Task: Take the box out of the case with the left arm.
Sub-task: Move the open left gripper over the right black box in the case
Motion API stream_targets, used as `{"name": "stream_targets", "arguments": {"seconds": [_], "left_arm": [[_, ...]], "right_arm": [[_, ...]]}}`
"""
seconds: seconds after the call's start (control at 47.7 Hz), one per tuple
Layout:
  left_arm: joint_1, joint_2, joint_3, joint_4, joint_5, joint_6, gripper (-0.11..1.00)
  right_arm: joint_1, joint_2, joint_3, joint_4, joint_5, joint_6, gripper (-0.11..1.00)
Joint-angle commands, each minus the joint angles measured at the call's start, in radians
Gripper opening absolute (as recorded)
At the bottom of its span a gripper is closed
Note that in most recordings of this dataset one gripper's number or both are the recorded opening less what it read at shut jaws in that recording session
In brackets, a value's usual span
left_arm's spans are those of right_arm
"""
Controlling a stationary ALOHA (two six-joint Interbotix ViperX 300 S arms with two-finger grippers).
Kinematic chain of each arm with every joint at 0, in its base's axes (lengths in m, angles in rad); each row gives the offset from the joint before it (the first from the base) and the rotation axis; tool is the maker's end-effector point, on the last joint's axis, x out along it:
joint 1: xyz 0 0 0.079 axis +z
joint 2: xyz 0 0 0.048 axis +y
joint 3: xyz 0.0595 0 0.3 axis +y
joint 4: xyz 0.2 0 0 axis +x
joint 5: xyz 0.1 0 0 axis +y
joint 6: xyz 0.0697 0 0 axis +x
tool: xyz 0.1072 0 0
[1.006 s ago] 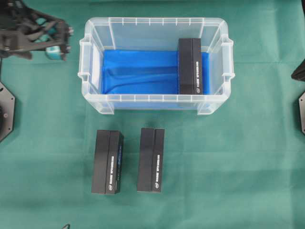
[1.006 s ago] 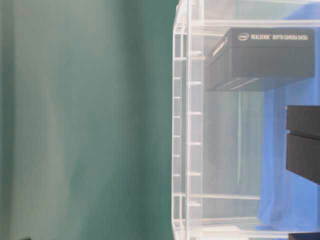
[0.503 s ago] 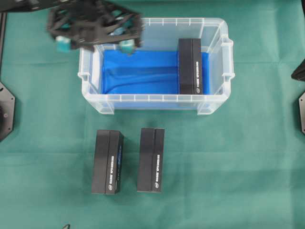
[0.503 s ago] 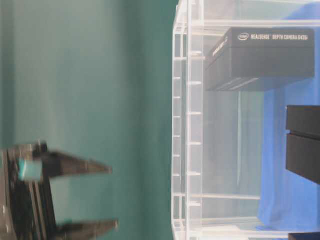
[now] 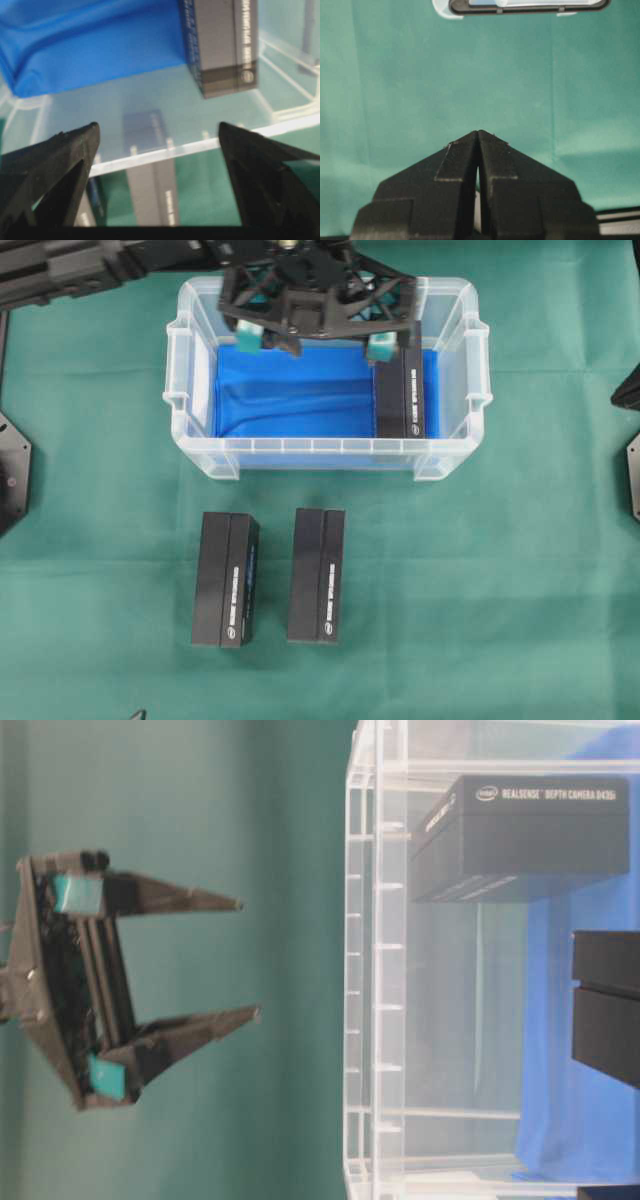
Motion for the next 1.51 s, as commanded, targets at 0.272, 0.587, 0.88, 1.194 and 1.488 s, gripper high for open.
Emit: {"name": "stream_targets", "arguments": {"seconds": [0.272,0.587,0.88,1.194,1.488], "left_arm": [[-0.008,0.114,-0.183,-0.012,-0.006,0.04,0.95],[-0.008,0.219,-0.308,-0.043,0.003,0.055,0.95],[-0.008,0.232,-0.313,-0.043,0.005,0.055,0.95],[-0.008,0.232,-0.311,-0.043,0.014,0.055,0.95],[-0.008,0.233,-0.311,-0.043,0.014,0.055,0.95]], "right_arm": [[-0.002,0.003,-0.015,-0.002,-0.003,-0.002,0.0],[-0.002,0.003,-0.015,-0.002,-0.003,-0.002,0.0],[0.0,0.003,-0.015,-0.003,-0.003,-0.003,0.0],[-0.002,0.003,-0.015,-0.002,-0.003,-0.003,0.0],[0.0,0.002,-0.015,-0.003,-0.005,-0.003,0.0]]}}
